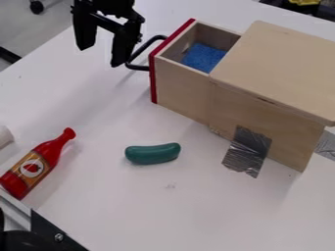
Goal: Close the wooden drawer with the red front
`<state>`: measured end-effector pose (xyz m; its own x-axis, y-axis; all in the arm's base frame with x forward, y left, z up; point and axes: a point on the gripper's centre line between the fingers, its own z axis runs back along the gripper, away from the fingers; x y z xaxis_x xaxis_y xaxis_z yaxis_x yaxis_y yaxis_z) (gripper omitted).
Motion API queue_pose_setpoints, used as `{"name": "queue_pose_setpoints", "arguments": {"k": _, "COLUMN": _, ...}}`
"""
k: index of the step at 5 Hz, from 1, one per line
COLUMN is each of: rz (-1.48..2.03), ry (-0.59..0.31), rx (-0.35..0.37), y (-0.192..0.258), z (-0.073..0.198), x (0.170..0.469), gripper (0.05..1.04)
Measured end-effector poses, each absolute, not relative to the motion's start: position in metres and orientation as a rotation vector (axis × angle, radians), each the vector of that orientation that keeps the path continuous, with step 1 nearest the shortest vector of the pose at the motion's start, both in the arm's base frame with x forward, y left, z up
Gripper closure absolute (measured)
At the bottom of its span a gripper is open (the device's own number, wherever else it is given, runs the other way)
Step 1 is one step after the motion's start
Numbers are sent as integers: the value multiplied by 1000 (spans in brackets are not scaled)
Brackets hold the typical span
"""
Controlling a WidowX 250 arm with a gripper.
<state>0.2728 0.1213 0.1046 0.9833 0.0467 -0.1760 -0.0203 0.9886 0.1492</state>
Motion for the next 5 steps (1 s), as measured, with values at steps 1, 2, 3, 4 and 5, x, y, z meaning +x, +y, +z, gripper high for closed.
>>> {"name": "queue_pose_setpoints", "arguments": {"k": 1, "rz": 19, "ry": 174, "rx": 143, "y": 134, "z": 94, "x": 284, "gripper": 86}}
{"name": "queue_pose_setpoints", "arguments": {"k": 2, "rz": -32, "ry": 173, "rx": 155, "y": 142, "z": 86, "x": 297, "gripper": 86}}
{"name": "queue_pose_setpoints", "arguments": {"k": 3, "rz": -76, "ry": 178, "rx": 161, "y": 142, "z": 79, "x": 310, "gripper": 86}}
{"name": "queue_pose_setpoints", "arguments": {"k": 4, "rz": -110, "ry": 188, "rx": 164, "y": 143, "z": 72, "x": 321, "gripper": 86}}
{"name": "queue_pose_setpoints", "arguments": {"k": 5, "rz": -159, "ry": 174, "rx": 172, "y": 135, "z": 70, "x": 343, "gripper": 86}}
